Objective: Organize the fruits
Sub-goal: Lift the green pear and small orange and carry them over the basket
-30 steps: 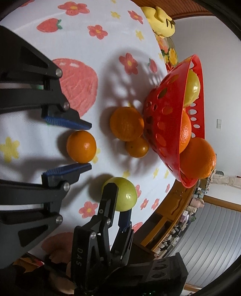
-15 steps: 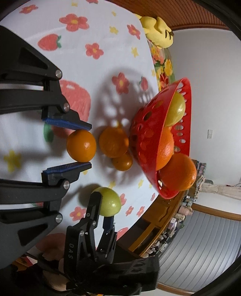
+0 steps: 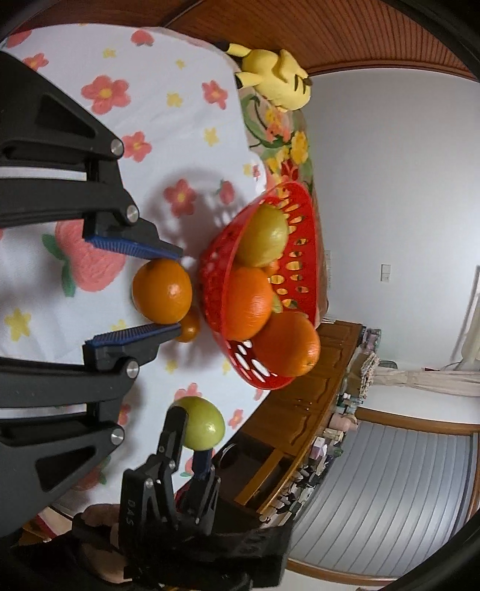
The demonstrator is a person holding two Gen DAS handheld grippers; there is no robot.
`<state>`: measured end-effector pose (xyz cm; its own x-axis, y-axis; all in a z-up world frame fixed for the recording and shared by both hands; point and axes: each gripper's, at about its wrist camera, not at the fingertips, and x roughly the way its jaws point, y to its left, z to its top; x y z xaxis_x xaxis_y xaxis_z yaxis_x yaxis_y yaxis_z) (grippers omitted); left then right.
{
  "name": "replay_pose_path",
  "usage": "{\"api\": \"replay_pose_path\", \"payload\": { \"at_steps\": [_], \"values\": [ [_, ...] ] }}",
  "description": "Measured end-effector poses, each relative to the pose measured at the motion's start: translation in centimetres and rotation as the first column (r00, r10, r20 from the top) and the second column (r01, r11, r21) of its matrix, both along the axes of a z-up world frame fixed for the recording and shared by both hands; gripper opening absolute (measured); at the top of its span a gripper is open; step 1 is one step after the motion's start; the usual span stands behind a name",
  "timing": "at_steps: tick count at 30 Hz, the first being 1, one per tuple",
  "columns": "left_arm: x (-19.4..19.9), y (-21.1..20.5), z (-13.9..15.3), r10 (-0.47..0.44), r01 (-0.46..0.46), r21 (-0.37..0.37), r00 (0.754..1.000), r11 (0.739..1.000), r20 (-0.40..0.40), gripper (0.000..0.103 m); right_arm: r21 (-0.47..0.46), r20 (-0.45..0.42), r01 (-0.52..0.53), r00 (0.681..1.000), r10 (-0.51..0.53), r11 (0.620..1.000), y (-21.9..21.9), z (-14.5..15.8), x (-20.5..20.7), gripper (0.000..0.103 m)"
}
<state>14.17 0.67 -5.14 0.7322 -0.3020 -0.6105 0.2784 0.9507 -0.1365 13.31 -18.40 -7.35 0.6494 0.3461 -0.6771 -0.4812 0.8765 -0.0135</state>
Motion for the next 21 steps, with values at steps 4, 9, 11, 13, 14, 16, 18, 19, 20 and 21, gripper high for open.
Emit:
{"api": "replay_pose_path", "payload": {
  "at_steps": [4, 9, 11, 13, 14, 16, 18, 19, 20, 21],
  "values": [
    [-0.4, -0.2, 1.6, 0.002, -0.002, 0.013, 1.0, 1.0, 0.031, 0.032, 0.005, 0.043, -0.009, 0.999, 0.009, 1.0, 0.3, 2.2, -0.6, 0.058],
    [-0.8, -0.1, 3.3, 0.009, -0.01, 0.013, 0.998, 1.0, 0.065, 0.032, 0.011, 0.073, -0.022, 0.997, 0.022, 1.0, 0.6, 4.0, -1.0, 0.058],
    [-0.8, 0.0, 3.9, 0.013, -0.014, 0.012, 0.997, 1.0, 0.078, 0.032, 0.011, 0.086, -0.027, 0.996, 0.026, 1.0, 0.7, 4.7, -1.1, 0.058],
    [-0.9, 0.0, 4.4, 0.015, -0.016, 0.015, 0.996, 1.0, 0.09, 0.032, 0.014, 0.092, -0.031, 0.995, 0.029, 0.999, 0.9, 5.0, -1.1, 0.058],
    [-1.0, 0.0, 4.6, 0.016, -0.018, 0.015, 0.995, 1.0, 0.095, 0.032, 0.017, 0.094, -0.031, 0.995, 0.03, 0.999, 0.9, 5.3, -1.2, 0.058],
    [-0.8, 0.2, 4.8, 0.019, -0.02, 0.013, 0.995, 1.0, 0.1, 0.032, 0.02, 0.1, -0.032, 0.995, 0.03, 0.999, 0.9, 5.5, -1.1, 0.058],
    [-0.7, 0.3, 5.0, 0.022, -0.024, 0.014, 0.994, 1.0, 0.104, 0.032, 0.019, 0.105, -0.031, 0.994, 0.029, 0.999, 1.0, 5.6, -1.2, 0.058],
    [-0.7, 0.3, 5.0, 0.023, -0.025, 0.014, 0.994, 1.0, 0.104, 0.032, 0.019, 0.105, -0.032, 0.994, 0.03, 0.999, 1.0, 5.7, -1.1, 0.058],
    [-0.6, 0.3, 5.0, 0.024, -0.026, 0.013, 0.994, 1.0, 0.103, 0.032, 0.019, 0.106, -0.031, 0.994, 0.029, 0.999, 1.0, 5.7, -1.1, 0.058],
    [-0.5, 0.3, 5.0, 0.024, -0.025, 0.011, 0.994, 1.0, 0.104, 0.032, 0.018, 0.106, -0.029, 0.994, 0.027, 0.999, 1.1, 5.7, -1.0, 0.058]
  ]
}}
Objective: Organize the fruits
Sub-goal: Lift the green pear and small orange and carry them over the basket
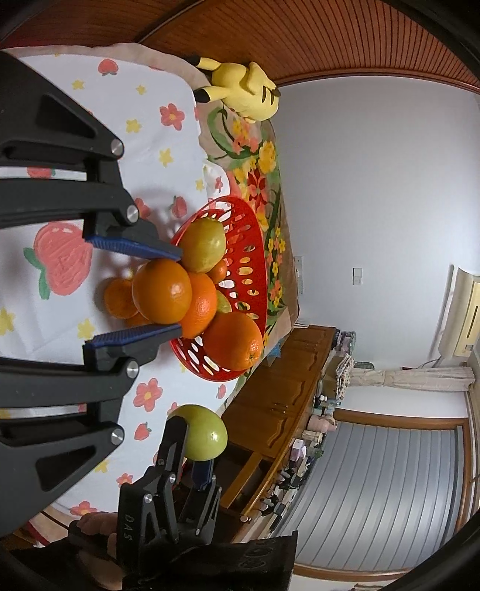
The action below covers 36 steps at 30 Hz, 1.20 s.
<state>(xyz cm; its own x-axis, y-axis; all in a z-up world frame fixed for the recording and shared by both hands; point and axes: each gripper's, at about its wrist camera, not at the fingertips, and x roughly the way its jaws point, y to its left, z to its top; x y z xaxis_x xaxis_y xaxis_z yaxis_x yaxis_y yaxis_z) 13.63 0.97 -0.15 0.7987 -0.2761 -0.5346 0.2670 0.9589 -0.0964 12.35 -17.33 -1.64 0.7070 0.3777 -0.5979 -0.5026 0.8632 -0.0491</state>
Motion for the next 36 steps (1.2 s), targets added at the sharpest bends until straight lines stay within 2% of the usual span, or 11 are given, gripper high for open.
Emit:
{"api": "replay_pose_path", "payload": {
  "at_steps": [15, 28, 36],
  "values": [
    [4.6, -0.6, -0.4, -0.027, 0.026, -0.007, 0.999, 1.0, -0.021, 0.032, -0.01, 0.009, -0.032, 0.999, 0.032, 0.999, 2.1, 0.8, 5.3, 0.058],
    [9.9, 0.9, -0.6, -0.004, 0.003, -0.017, 0.999, 1.0, -0.048, 0.033, -0.057, 0.005, -0.076, 0.997, 0.076, 0.995, 4.7, 1.0, 12.0, 0.058],
    [12.2, 1.9, -0.8, 0.014, -0.015, -0.02, 0.998, 1.0, -0.053, 0.033, -0.118, 0.002, -0.1, 0.995, 0.1, 0.988, 6.1, 0.3, 14.0, 0.058]
  ]
}}
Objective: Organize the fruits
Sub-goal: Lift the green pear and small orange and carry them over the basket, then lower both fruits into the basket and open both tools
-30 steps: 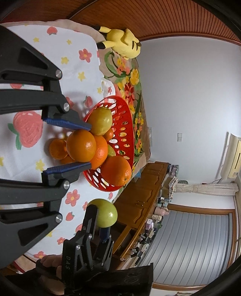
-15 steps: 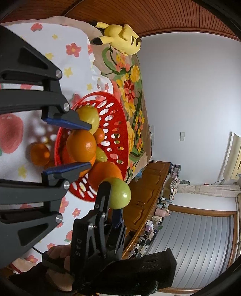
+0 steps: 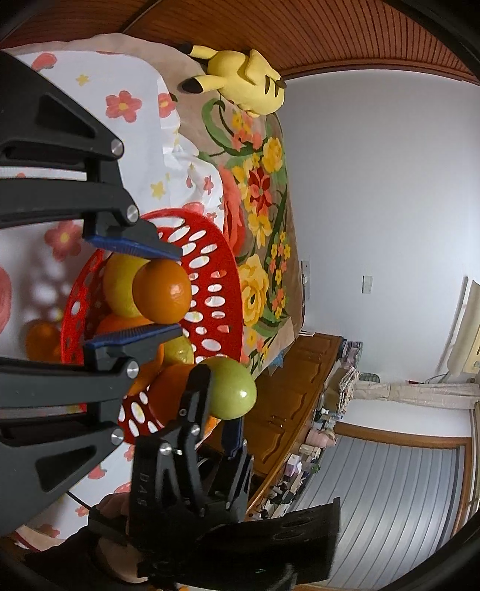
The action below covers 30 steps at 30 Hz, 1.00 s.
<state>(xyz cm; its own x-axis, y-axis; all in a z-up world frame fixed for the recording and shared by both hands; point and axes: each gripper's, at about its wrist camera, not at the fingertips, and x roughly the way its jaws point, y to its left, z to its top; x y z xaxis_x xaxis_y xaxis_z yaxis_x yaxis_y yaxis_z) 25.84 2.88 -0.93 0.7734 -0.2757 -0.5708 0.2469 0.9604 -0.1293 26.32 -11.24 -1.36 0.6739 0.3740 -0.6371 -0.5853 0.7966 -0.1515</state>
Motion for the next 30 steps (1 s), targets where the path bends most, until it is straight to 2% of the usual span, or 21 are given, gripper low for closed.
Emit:
{"api": "replay_pose_path", "payload": {
  "at_steps": [7, 19, 30],
  "values": [
    [1.1, 0.6, -0.8, 0.004, -0.004, -0.013, 1.0, 1.0, -0.015, 0.033, -0.053, -0.018, -0.011, 1.0, 0.01, 0.999, 1.1, -1.7, 0.9, 0.058],
    [1.0, 0.8, -1.4, 0.004, -0.005, -0.027, 1.0, 1.0, -0.023, 0.033, -0.125, -0.018, -0.018, 1.0, 0.015, 0.992, 2.1, -2.8, 1.3, 0.058],
    [0.5, 0.8, -1.8, -0.006, 0.005, -0.029, 1.0, 1.0, -0.027, 0.033, -0.109, -0.025, -0.002, 1.0, -0.001, 0.994, 2.0, -2.7, 1.5, 0.059]
  ]
}}
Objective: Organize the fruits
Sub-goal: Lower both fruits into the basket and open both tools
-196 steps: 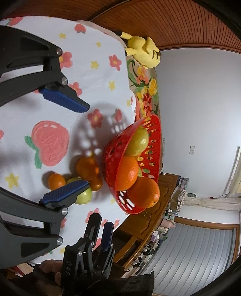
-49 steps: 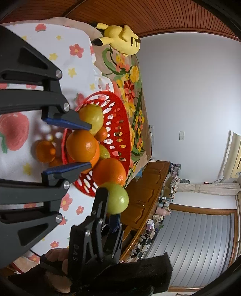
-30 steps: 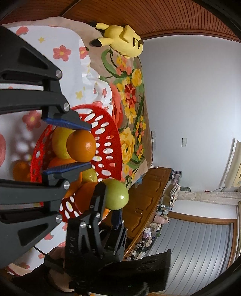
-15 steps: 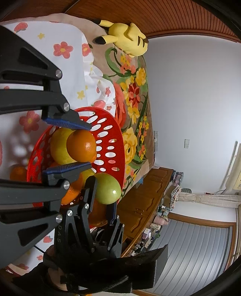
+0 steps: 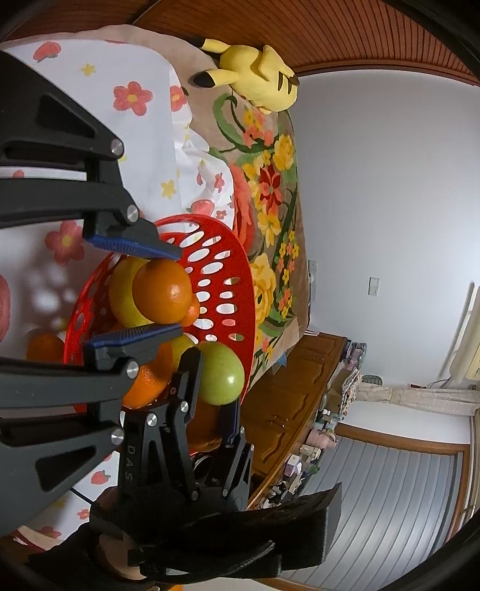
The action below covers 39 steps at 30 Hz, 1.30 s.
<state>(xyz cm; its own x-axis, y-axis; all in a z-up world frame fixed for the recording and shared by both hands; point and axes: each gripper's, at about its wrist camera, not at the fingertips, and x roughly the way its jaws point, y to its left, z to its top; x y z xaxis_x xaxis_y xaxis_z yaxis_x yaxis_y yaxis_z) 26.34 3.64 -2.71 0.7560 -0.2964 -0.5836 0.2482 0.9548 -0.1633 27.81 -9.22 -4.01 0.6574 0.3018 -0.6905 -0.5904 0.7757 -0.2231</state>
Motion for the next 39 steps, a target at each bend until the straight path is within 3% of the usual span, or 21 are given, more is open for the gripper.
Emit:
{"api": "replay_pose_path", "payload": {
  "at_steps": [12, 24, 29, 39],
  "values": [
    [-0.1, -1.2, -0.2, -0.019, 0.019, 0.005, 1.0, 1.0, -0.012, 0.033, 0.064, 0.024, 0.001, 1.0, -0.002, 0.998, -1.0, 1.5, -0.6, 0.061],
    [0.0, -3.5, -1.7, -0.055, 0.057, 0.034, 0.998, 0.998, -0.043, 0.033, 0.144, 0.027, 0.056, 0.998, -0.061, 0.988, -5.1, 2.8, -4.0, 0.061],
    [-0.7, -4.2, -1.7, -0.054, 0.056, 0.053, 0.998, 0.997, -0.044, 0.046, 0.173, 0.014, 0.086, 0.996, -0.09, 0.981, -6.7, 2.7, -5.5, 0.061],
    [-4.7, -4.1, -1.4, -0.025, 0.027, 0.07, 0.999, 0.997, -0.036, 0.053, 0.199, 0.02, 0.126, 0.991, -0.132, 0.972, -8.5, 2.8, -8.5, 0.062]
  ]
}}
